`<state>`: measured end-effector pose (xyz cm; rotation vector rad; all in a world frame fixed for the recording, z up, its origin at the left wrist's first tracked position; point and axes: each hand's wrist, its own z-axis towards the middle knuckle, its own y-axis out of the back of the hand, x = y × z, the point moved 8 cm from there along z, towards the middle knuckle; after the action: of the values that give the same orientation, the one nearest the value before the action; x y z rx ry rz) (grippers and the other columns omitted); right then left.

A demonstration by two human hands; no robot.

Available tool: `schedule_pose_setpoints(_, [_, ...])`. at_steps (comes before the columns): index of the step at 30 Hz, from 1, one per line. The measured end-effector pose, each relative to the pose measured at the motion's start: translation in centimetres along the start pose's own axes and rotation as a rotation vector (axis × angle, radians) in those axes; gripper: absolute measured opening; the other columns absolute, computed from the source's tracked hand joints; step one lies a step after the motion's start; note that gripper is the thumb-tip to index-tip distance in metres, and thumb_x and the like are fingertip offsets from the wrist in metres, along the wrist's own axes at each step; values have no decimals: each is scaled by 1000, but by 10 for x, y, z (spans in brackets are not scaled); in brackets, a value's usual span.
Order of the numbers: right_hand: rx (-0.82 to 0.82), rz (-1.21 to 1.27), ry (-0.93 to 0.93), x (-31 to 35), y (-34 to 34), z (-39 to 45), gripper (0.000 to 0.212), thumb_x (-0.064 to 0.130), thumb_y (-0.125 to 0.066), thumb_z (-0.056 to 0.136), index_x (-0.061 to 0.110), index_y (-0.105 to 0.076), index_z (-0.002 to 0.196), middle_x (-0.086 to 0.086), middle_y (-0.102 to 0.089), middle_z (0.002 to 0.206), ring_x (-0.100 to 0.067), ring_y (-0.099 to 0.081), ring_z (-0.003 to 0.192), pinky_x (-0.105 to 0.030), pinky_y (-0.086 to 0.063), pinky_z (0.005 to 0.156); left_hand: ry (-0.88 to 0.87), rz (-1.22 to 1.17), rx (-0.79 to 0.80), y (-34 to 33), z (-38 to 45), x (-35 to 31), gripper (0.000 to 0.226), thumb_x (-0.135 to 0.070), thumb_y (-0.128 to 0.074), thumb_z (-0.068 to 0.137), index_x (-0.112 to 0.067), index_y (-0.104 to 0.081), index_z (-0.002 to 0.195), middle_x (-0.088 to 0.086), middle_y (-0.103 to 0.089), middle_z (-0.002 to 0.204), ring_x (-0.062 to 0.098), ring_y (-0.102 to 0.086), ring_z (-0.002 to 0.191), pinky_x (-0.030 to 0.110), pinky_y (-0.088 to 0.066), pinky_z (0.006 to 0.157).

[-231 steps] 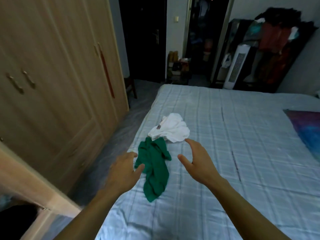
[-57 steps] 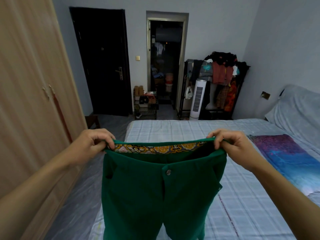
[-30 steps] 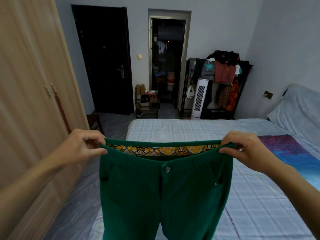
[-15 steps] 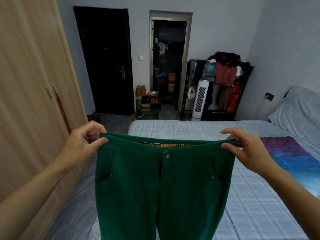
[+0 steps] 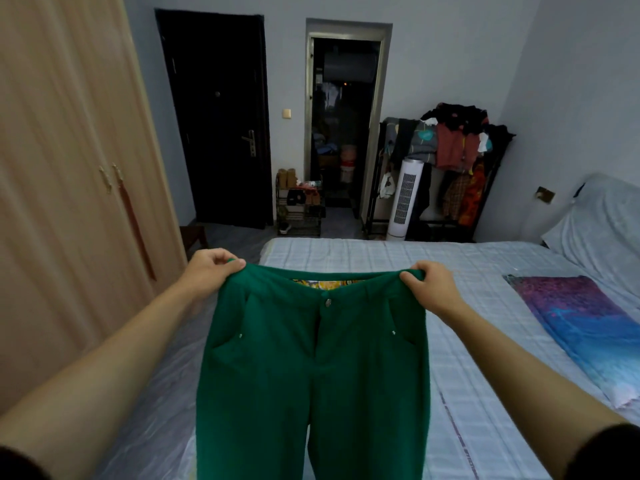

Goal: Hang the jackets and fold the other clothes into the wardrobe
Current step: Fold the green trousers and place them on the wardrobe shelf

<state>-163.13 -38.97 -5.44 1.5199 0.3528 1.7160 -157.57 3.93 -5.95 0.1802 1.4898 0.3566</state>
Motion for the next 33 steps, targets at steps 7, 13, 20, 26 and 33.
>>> schedule_pose_setpoints(7, [-77,277,-216,20,-44,-22,20,21,-68,89,5,-66,77,-7,-67,73,-22,-65,72,-35,-55,65,24,27,-200,-32,-24,-6,18,-20,-77,83,-16,-66,69,7,-68,68,26,-66,65,31,-54,56])
schedule_pose_setpoints(13, [24,309,-48,78,-73,-56,16,26,-67,91,12,-65,85,-2,-67,79,-16,-65,71,-23,-49,55,-49,-92,-57,-82,-67,-32,15,-11,-75,86,-6,-63,77,24,-69,74,35,-72,65,45,-61,53])
schedule_pose_setpoints(20, [39,441,98,112,-84,-86,10,25,-70,89,17,-65,87,4,-67,78,-10,-64,71,-27,-54,64,-67,-171,-31,-98,-95,-47,12,-10,-74,88,-9,-63,82,14,-68,79,25,-71,70,31,-59,54])
schedule_pose_setpoints(26, [192,539,152,118,-86,-102,34,24,-87,71,21,-68,98,7,-72,90,-5,-67,85,-22,-57,71,14,-331,25,-98,-103,-44,24,-16,-51,101,-8,-71,89,11,-75,85,23,-74,79,32,-61,66])
schedule_pose_setpoints(33, [81,560,89,98,-92,-102,22,15,-82,77,18,-65,91,2,-70,81,-10,-68,75,-29,-58,69,-48,-295,185,-111,-117,-46,35,-22,-42,106,-11,-75,102,5,-78,93,18,-74,89,30,-59,77])
